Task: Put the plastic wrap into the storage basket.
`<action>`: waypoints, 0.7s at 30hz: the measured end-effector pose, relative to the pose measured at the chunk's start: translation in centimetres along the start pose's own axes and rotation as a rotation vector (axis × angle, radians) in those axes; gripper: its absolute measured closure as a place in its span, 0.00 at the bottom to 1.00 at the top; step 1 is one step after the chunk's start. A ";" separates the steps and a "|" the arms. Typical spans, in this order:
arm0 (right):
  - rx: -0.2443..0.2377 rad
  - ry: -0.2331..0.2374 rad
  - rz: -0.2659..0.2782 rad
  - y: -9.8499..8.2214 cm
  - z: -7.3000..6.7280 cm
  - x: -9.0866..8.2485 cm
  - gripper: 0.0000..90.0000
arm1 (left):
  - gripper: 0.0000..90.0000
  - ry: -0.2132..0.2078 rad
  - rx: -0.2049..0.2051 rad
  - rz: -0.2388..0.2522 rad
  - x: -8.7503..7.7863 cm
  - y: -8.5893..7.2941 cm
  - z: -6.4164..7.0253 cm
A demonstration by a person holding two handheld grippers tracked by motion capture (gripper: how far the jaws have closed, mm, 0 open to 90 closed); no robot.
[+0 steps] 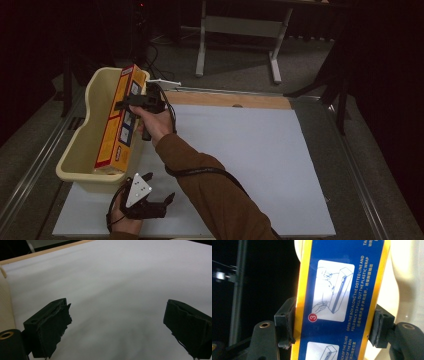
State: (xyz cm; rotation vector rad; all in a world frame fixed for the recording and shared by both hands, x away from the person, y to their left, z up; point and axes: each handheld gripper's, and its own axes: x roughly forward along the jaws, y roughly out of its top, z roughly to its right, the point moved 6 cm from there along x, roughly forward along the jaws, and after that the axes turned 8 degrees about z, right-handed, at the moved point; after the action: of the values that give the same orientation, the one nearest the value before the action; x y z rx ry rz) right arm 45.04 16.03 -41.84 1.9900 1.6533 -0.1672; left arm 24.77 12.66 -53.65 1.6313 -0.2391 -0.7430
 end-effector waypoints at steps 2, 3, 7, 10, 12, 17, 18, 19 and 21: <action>-0.017 -0.031 -0.005 -0.1 0.4 0.2 0.37 | 0.07 -0.002 0.002 -0.002 0.0 0.0 0.0; -0.025 -0.045 -0.005 -0.1 0.5 0.3 0.37 | 0.08 -0.002 0.004 -0.003 0.0 0.0 0.0; -0.043 -0.082 -0.005 -0.3 0.8 0.6 0.36 | 0.08 0.001 0.001 -0.001 0.0 0.0 0.0; -0.071 -0.102 -0.006 -0.4 0.8 0.7 0.33 | 0.08 0.001 0.003 -0.001 -0.1 0.0 -0.1; -0.087 -0.113 -0.002 -0.4 0.8 0.6 0.33 | 0.08 0.001 0.000 -0.001 -0.1 0.0 -0.1; -0.130 -0.086 0.001 -0.2 -0.2 -0.4 0.37 | 0.09 0.003 0.003 -0.005 0.0 0.0 -0.1; -0.134 -0.085 -0.004 -0.2 -0.3 -0.6 0.37 | 0.08 0.004 0.004 -0.008 0.0 0.0 -0.1; -0.141 -0.082 -0.013 -0.3 -0.4 -0.7 0.37 | 0.09 0.002 0.003 -0.007 0.0 0.0 -0.1; -0.147 -0.082 -0.012 -0.4 -0.4 -0.9 0.38 | 0.09 0.004 0.001 -0.003 0.0 0.0 -0.1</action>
State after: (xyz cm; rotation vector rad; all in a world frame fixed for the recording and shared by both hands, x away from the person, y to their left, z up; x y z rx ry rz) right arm 44.37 15.43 -41.23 1.8402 1.5795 -0.1254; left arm 24.81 12.73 -53.63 1.6339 -0.2343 -0.7419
